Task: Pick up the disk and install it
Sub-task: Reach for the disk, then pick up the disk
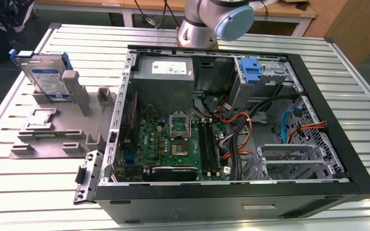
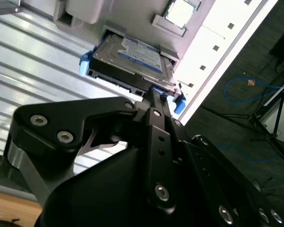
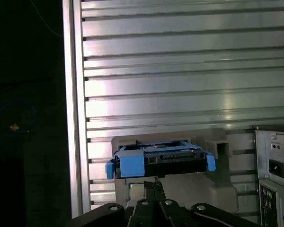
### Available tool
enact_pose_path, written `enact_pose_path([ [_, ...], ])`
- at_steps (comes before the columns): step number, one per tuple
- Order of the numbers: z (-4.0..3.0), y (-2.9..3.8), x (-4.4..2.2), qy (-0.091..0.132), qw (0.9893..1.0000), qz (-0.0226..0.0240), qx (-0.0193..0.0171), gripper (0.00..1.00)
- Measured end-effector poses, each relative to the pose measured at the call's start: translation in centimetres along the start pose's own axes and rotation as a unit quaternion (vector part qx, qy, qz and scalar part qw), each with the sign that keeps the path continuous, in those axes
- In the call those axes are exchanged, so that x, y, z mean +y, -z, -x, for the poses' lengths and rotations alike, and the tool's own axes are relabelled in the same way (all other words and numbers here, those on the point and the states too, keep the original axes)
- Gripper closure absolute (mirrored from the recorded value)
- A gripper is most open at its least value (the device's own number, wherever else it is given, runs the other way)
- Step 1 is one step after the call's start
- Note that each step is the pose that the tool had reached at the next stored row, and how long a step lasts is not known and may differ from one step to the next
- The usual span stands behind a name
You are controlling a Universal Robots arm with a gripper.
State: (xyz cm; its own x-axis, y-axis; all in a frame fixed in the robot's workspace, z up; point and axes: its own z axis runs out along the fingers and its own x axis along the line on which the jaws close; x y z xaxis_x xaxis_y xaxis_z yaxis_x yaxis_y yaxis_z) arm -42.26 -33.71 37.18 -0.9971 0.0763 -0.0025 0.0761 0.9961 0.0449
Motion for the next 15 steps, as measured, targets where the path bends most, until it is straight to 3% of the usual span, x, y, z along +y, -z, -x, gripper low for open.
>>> enact_pose_path([
  [15,-0.12,-0.08,0.09,0.000,1.0000,0.0000,0.0003,0.90],
])
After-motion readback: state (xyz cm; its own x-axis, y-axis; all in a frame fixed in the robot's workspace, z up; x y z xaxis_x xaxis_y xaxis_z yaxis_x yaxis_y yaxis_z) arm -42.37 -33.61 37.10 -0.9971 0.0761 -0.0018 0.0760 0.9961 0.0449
